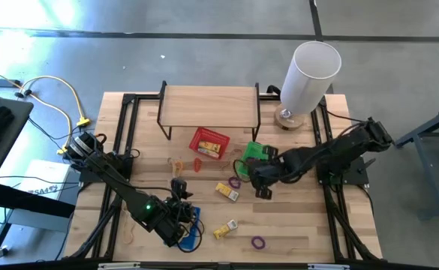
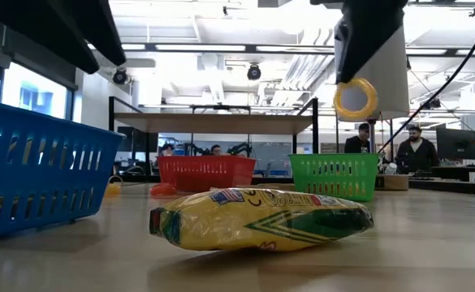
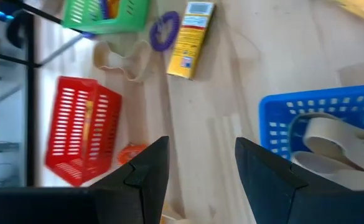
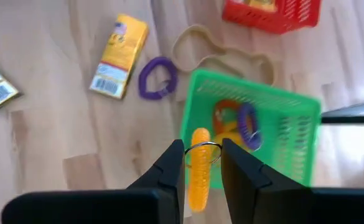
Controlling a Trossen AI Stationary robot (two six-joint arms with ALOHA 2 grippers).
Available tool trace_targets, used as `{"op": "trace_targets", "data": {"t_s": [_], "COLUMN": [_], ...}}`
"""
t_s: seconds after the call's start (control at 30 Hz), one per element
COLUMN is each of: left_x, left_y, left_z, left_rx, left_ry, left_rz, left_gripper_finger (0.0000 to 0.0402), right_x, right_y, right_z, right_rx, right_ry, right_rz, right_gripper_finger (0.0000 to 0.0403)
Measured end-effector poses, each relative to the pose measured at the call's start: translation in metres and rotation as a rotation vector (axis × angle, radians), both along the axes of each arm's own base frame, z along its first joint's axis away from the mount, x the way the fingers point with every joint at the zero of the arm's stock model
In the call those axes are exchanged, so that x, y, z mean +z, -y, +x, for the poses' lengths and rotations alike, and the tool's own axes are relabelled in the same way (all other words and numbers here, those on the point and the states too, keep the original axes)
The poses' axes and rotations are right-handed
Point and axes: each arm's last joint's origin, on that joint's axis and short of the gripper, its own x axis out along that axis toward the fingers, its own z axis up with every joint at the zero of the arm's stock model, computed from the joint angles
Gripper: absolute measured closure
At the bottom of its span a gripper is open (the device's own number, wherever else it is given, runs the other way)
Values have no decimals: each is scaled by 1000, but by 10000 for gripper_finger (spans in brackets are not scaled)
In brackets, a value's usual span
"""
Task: Pick & Place Office Desk Supplies
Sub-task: Put the yellow spring keychain into the green bin
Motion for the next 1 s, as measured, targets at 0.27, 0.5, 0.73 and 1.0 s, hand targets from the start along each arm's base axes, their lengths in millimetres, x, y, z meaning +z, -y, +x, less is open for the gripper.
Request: {"op": "trace_targets", "data": {"t_s": [0.27,0.5,0.73,1.0], "left_x": [0,0,0,0], "left_y": [5,8,11,12], "left_z": [1,0,-2,-2], "left_rx": [-24,-30,-20,-15], "left_ry": [-25,-27,-17,-10], "left_rz": [-98,-120,-138,-147], "left_gripper_finger": [228,228,228,228], "right_x": [-5,-18,-48,-55], "right_y": [51,81,93,98], "right_z": [14,18,19,22], "right_rx": [-50,-106,-119,-168], "right_ry": [-50,-100,-188,-183], "right_rz": [5,70,82,101], "right_gripper_finger": [340,340,340,294]}}
